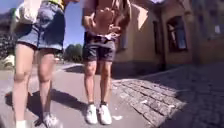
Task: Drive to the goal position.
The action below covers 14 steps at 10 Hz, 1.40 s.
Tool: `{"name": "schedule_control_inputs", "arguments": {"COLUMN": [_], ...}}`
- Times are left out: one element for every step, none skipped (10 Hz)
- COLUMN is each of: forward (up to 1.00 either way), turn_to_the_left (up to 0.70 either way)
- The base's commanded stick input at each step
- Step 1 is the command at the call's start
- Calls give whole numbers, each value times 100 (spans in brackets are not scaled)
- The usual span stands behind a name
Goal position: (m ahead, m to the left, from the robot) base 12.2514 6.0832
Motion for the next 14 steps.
{"name": "schedule_control_inputs", "arguments": {"forward": [0,0,0,0,0,0,0,0,0,0,0,0,0,0], "turn_to_the_left": [0,0,0,0,0,4,31,55,64,70,70,70,70,70]}}
